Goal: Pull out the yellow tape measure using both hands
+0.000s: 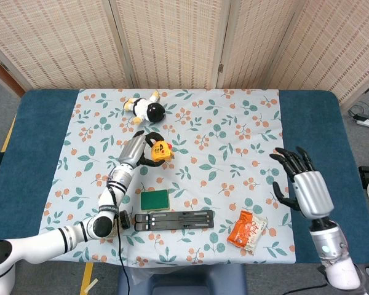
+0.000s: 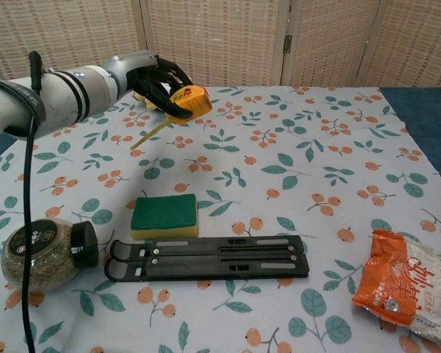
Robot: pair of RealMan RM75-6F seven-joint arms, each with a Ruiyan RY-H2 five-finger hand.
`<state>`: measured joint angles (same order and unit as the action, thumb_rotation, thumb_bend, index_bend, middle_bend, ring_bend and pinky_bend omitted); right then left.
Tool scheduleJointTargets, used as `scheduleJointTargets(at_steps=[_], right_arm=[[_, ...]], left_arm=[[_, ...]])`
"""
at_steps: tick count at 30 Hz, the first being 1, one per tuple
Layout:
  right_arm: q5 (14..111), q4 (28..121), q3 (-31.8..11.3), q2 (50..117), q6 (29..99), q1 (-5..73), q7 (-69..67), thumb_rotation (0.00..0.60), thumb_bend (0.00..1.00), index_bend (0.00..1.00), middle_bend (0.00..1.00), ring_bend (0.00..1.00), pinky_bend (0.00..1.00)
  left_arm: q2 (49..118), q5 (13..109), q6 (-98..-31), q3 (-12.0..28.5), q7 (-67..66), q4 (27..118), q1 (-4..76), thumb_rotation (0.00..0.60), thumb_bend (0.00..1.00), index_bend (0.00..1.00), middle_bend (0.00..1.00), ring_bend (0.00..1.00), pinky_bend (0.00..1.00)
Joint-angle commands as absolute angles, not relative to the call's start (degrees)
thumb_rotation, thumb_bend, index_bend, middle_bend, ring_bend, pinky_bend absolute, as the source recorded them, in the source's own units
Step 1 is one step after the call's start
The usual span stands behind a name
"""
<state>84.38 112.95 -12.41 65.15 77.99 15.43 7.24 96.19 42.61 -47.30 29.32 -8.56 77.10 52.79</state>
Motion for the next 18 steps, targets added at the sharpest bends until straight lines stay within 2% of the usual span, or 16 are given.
scheduleJointTargets(at_steps=[1,9,14,18], right_arm=[[79.4,113.8,-15.5,69.7,74.5,19.7,11.0,0.600,0.52,0.20,0.14,0.15,0.01],[70.1,111.6,-18.8,77.7,70.6,27.2,19.6,0.600,0.52,0.07,0.04,0.09,0.00],[65.2,109.3,-20.4,81.7,69.8,30.8,23.0,0.600,0.41,0.00,0.00,0.03,0.00],[61.9,107.6,-21.3,84.2,68.9,33.4,24.7,0.600,0.40,0.00,0.00,0.01,0.00]], left_arm=[[94.5,39.8,-50.8,30.0,-11.2,82.3,53.8,0.600,0.51,0.60,0.53,0.43,0.10],[95.0,35.8,-53.7,30.5,-13.7,86.5,57.0,0.600,0.51,0.60,0.53,0.44,0.10],[96.0,33.5,-55.1,30.8,-14.3,86.8,58.7,0.600,0.51,0.60,0.54,0.44,0.09],[96.6,32.2,-56.1,30.8,-14.9,86.7,59.7,0.600,0.52,0.60,0.54,0.44,0.09]])
